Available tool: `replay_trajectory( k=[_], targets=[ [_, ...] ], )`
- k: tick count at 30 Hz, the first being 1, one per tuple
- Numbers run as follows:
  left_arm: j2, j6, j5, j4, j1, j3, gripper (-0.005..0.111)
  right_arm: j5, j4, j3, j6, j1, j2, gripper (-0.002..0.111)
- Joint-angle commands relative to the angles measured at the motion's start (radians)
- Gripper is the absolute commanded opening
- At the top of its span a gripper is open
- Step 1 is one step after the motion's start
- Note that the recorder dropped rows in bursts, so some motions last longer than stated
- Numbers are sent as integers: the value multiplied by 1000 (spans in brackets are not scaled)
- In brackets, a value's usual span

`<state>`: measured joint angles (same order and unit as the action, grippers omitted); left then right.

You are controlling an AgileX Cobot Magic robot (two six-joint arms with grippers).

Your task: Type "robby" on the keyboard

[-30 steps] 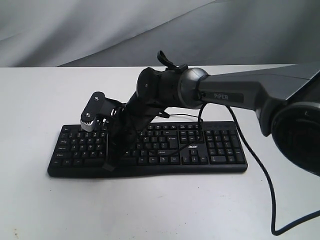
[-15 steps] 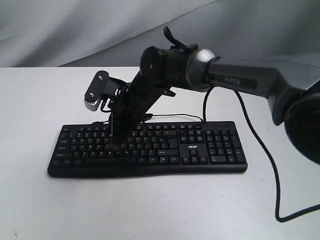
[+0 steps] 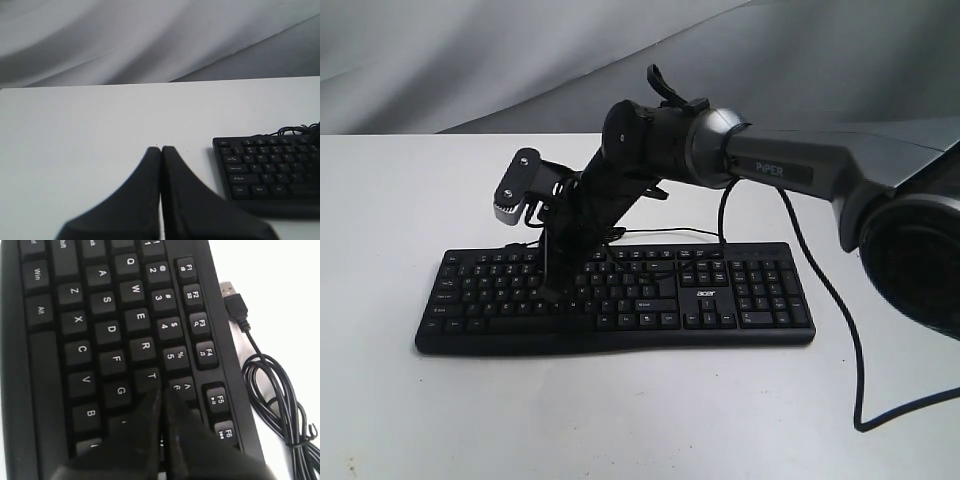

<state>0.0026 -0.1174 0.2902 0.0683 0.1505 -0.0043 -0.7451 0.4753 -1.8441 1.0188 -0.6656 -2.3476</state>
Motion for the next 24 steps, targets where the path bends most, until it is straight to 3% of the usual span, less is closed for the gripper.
replay_trajectory(
  k=[1, 24],
  targets=[
    [-3, -4, -5, -8, 2, 4, 1, -7, 25, -7, 24, 5, 2, 0],
    [-3, -4, -5, -8, 2, 4, 1, 35, 60, -7, 58, 5, -31, 0]
  ],
)
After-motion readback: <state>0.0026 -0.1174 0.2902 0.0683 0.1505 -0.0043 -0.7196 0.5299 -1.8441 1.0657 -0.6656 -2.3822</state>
